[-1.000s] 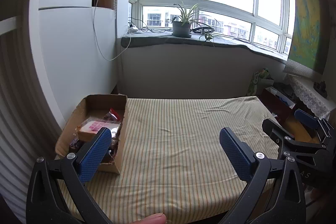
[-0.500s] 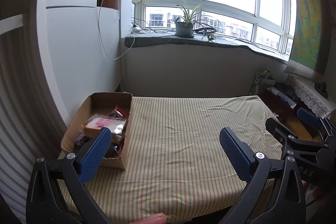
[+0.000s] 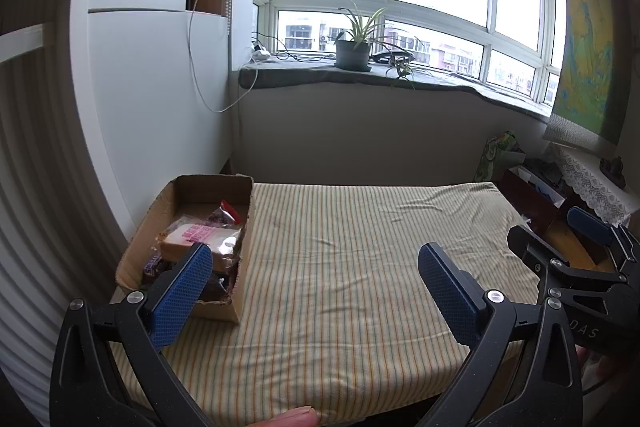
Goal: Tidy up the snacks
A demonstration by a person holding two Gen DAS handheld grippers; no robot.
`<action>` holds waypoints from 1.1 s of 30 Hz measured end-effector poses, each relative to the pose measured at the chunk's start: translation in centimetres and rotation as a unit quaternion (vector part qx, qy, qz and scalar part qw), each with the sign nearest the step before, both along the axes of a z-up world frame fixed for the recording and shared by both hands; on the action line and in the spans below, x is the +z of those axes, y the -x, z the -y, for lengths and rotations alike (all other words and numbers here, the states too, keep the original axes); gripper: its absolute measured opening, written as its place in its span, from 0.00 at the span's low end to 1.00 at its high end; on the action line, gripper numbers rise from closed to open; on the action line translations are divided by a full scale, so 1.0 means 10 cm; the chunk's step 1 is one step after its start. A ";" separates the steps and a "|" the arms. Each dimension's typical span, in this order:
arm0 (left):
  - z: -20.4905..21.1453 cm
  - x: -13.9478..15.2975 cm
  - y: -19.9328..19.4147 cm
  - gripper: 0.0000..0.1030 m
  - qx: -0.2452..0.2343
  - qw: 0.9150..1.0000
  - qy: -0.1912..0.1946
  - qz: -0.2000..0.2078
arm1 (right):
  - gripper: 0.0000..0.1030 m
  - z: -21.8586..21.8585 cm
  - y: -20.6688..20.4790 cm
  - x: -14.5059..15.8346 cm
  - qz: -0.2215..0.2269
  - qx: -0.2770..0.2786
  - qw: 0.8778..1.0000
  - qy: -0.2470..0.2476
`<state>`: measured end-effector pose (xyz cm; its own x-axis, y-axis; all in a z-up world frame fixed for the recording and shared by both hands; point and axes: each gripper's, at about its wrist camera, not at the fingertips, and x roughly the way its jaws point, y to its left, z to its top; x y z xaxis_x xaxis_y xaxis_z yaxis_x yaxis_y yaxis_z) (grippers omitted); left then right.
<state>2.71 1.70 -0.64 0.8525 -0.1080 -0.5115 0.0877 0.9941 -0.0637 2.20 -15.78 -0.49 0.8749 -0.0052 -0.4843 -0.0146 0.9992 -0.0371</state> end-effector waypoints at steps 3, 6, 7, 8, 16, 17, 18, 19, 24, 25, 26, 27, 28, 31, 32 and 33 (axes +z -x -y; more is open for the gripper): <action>0.01 -0.01 -0.01 0.99 -0.001 1.000 0.001 -0.003 | 1.00 0.01 0.00 0.00 0.000 0.000 1.000 0.000; 0.03 -0.01 -0.01 0.99 -0.002 1.000 0.002 -0.004 | 1.00 0.01 0.00 0.00 0.000 0.001 1.000 0.000; 0.03 -0.01 -0.02 0.99 -0.002 1.000 0.002 -0.005 | 1.00 0.01 0.00 0.00 0.000 0.001 1.000 0.000; 0.03 -0.02 -0.02 0.99 -0.003 1.000 0.004 -0.006 | 1.00 0.01 0.00 0.00 0.000 0.001 1.000 0.000; 0.05 -0.03 -0.04 0.99 -0.007 1.000 0.007 -0.015 | 1.00 0.04 -0.01 -0.02 -0.003 0.001 1.000 0.000; 0.05 -0.03 -0.05 0.99 -0.007 1.000 0.007 -0.016 | 1.00 0.05 -0.01 -0.03 -0.004 0.002 1.000 0.000; 0.04 -0.03 -0.06 0.99 -0.007 1.000 0.007 -0.017 | 1.00 0.05 -0.01 -0.04 -0.005 0.002 1.000 0.001; 0.05 -0.03 -0.06 0.99 -0.007 1.000 0.006 -0.017 | 1.00 0.05 -0.01 -0.04 -0.005 0.002 1.000 0.001; 0.06 -0.05 -0.07 0.99 -0.010 1.000 0.007 -0.022 | 1.00 0.04 -0.01 -0.04 -0.006 0.001 1.000 0.001; 0.06 -0.06 -0.08 0.99 -0.010 1.000 0.006 -0.023 | 1.00 0.05 -0.01 -0.05 -0.006 0.001 1.000 0.001; 0.06 -0.06 -0.08 0.99 -0.011 1.000 0.006 -0.023 | 1.00 0.05 -0.02 -0.06 -0.007 0.001 1.000 0.001; 0.06 -0.06 -0.08 0.99 -0.011 1.000 0.006 -0.024 | 1.00 0.05 -0.02 -0.06 -0.007 0.002 1.000 0.001; 0.06 -0.06 -0.09 0.99 -0.012 1.000 0.008 -0.025 | 1.00 0.05 -0.02 -0.06 -0.008 0.002 1.000 0.001; 0.06 -0.07 -0.10 0.99 -0.013 1.000 0.008 -0.027 | 1.00 0.05 -0.02 -0.08 -0.010 0.002 1.000 0.002; 0.06 -0.07 -0.10 0.99 -0.013 1.000 0.007 -0.027 | 1.00 0.05 -0.03 -0.08 -0.010 0.003 1.000 0.002; 0.05 -0.07 -0.10 0.99 -0.014 1.000 0.006 -0.025 | 1.00 0.06 -0.03 -0.09 -0.011 0.003 1.000 0.002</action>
